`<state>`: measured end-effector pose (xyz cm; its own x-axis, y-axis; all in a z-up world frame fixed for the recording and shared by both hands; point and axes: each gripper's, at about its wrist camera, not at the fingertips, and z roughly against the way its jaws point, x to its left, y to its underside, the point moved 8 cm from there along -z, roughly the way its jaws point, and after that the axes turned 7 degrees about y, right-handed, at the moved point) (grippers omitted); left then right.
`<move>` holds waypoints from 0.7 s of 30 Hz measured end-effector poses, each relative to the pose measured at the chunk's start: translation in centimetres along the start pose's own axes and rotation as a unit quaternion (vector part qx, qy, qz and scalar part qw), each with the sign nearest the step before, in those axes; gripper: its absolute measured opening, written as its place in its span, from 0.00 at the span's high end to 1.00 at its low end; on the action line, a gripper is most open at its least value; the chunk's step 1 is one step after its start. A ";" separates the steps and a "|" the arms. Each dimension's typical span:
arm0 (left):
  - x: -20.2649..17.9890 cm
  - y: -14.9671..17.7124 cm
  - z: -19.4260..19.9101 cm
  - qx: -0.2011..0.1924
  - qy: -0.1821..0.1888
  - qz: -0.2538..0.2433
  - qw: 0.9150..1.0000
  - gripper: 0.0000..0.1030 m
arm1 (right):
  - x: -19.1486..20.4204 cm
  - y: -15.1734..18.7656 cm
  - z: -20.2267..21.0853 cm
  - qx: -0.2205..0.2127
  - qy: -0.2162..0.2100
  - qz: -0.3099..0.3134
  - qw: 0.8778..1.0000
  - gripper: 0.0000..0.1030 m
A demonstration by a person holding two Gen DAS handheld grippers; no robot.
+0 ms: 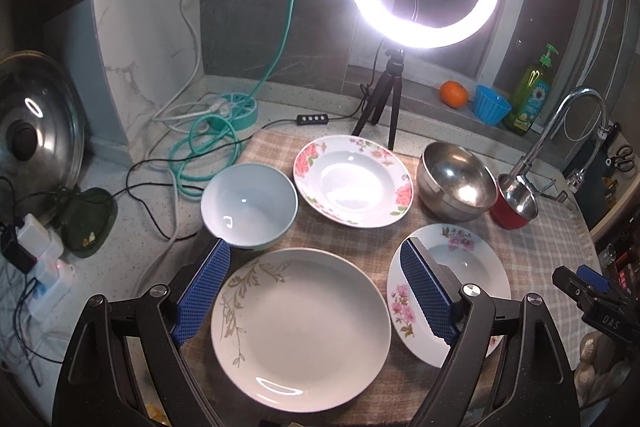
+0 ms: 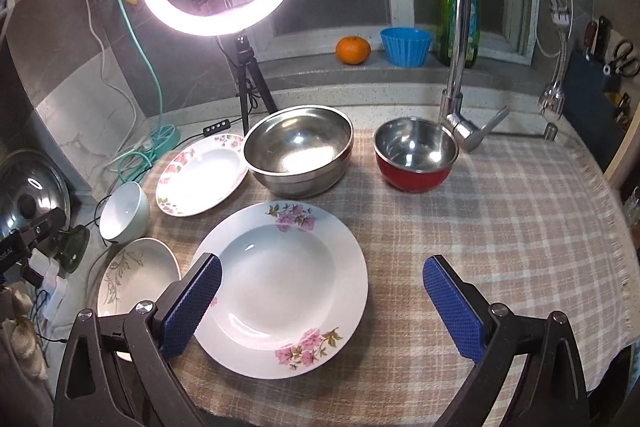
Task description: Organize plates and bowls
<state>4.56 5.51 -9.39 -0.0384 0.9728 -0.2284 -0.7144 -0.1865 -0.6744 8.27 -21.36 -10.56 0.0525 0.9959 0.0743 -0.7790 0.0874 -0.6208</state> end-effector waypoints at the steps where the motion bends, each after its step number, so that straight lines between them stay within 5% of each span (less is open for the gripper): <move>1: 0.0 0.2 -0.2 0.005 0.002 0.002 1.000 0.17 | -0.1 0.2 -0.3 0.007 -0.005 -0.006 1.000 0.08; 7: -0.1 1.6 -2.1 0.046 0.024 0.011 0.999 0.31 | -1.2 1.7 -2.1 0.039 -0.011 -0.032 0.999 0.14; 11: -0.7 2.3 -4.0 0.078 0.036 0.005 0.996 0.46 | -2.1 2.5 -3.4 0.061 -0.015 -0.048 0.997 0.31; 21: -2.3 3.6 -8.0 0.152 0.076 0.004 0.985 0.55 | -3.7 4.4 -6.2 0.110 -0.035 -0.086 0.990 0.49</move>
<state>7.64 1.48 -16.87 0.0442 0.9350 -0.3518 -0.8915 -0.1220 -0.4363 8.54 -24.53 -18.44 0.1598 0.9617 0.2228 -0.8800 0.2411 -0.4092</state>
